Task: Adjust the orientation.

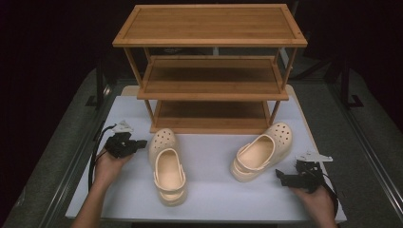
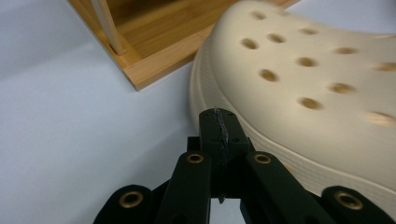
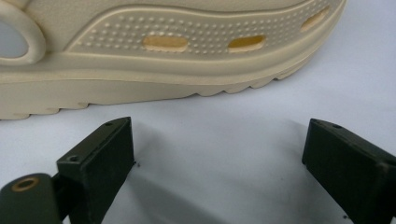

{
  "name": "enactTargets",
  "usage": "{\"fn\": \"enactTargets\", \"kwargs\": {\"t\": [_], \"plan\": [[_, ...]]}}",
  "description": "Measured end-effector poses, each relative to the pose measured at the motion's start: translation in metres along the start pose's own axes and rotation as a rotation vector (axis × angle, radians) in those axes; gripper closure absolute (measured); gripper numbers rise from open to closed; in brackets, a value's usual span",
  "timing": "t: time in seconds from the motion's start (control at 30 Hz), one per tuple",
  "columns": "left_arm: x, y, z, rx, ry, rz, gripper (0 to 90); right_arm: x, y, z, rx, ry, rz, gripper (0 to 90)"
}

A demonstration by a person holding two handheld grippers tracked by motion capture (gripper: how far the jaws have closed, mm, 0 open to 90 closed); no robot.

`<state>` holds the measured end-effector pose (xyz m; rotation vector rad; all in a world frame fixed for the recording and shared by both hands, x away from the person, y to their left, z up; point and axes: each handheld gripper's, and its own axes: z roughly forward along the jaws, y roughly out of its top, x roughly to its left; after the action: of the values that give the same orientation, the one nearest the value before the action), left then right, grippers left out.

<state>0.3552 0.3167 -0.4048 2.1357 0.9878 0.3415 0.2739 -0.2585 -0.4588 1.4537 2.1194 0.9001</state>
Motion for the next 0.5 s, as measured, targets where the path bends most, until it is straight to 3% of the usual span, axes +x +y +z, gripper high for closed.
{"fn": "enactTargets", "kwargs": {"t": [0.07, 0.13, 0.2, 0.27, 0.37, 0.5], "plan": [[-0.005, -0.008, -0.007, 0.005, 0.004, -0.002, 90.0, 0.000, 0.000, 0.000, 0.002, 0.000, 0.002, 8.4], [-0.017, -0.027, -0.013, 0.013, -0.028, -0.026, 90.0, 0.000, 0.000, 0.000, 0.001, 0.000, 0.001, 8.4], [-0.020, -0.031, -0.014, 0.020, -0.033, -0.024, 90.0, 0.000, 0.000, 0.000, 0.001, 0.000, 0.000, 8.4], [-0.035, -0.044, -0.013, 0.044, -0.053, -0.017, 90.0, 0.000, 0.000, 0.000, 0.001, -0.001, 0.001, 8.4], [-0.042, -0.048, -0.003, 0.091, -0.073, 0.005, 90.0, 0.000, 0.000, 0.000, 0.001, 0.000, 0.002, 8.4], [-0.045, -0.044, 0.004, 0.095, -0.087, 0.029, 90.0, 0.000, 0.000, 0.000, 0.002, 0.000, 0.002, 8.4]]}}
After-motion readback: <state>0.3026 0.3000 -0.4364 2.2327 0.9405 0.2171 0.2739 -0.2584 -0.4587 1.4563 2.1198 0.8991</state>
